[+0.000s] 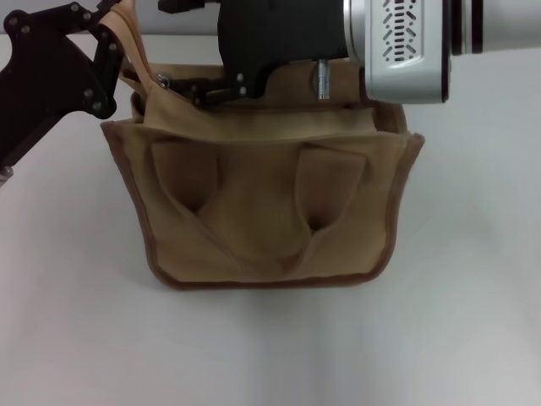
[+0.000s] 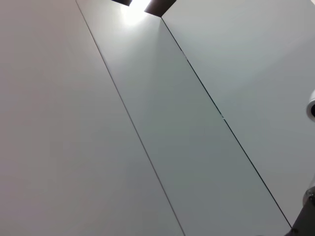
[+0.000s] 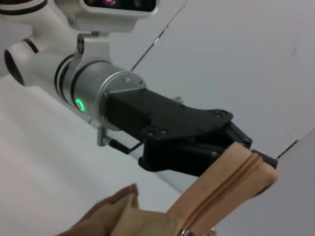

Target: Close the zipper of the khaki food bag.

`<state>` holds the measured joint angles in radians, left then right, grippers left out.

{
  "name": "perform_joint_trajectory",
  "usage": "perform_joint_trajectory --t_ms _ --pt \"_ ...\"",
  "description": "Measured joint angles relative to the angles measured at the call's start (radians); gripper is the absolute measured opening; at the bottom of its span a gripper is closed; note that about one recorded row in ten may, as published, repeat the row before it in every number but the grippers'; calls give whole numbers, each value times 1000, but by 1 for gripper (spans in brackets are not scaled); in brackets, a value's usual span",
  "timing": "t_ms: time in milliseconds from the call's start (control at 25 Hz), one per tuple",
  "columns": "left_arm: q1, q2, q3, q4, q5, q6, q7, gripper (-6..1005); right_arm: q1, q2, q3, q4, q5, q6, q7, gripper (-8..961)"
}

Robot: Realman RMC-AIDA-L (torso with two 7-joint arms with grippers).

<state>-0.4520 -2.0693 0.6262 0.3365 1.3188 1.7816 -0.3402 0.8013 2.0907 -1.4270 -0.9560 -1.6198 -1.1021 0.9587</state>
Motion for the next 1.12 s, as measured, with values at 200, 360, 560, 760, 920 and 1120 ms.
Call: perform_joint_trajectory --t_ms 200,360,560,760,920,1120 --pt "-4 1 -2 1 2 4 0 17 -17 0 -23 -13 15 12 -10 773" --pt "-6 0 -8 -4 -7 8 0 16 -23 0 -36 -14 44 21 -20 773" --pt "-4 -4 -3 -24 -71 17 -2 16 -31 0 -40 -7 55 25 -38 774" --pt "-11 0 2 -13 -63 20 -36 16 -41 0 -51 -7 74 24 -46 774" --pt "-18 0 32 -7 -52 23 -41 16 -53 0 -74 -15 110 23 -58 774" --pt "-10 0 74 15 -52 43 -40 16 -58 0 -90 -17 127 32 -59 773"
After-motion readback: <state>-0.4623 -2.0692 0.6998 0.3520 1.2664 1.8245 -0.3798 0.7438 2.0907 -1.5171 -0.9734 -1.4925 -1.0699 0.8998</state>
